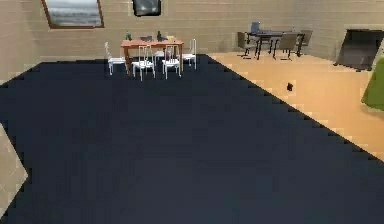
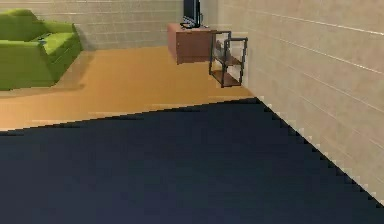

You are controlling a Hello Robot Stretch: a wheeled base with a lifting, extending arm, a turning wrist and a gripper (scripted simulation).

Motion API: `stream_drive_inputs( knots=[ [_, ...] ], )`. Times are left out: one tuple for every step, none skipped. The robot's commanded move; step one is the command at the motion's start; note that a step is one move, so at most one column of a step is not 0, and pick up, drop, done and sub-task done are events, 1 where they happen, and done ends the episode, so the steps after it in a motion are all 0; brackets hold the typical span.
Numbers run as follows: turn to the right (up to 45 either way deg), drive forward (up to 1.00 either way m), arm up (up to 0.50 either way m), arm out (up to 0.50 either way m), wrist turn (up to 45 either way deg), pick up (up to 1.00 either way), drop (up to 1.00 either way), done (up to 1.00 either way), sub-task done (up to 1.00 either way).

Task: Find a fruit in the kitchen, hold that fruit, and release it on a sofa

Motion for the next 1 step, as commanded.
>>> stream_drive_inputs(
  knots=[
    [0.0, 1.0, 0.0, 0.0, 0.0, 0.0, 0.0, 0.0, 0.0]
  ],
)
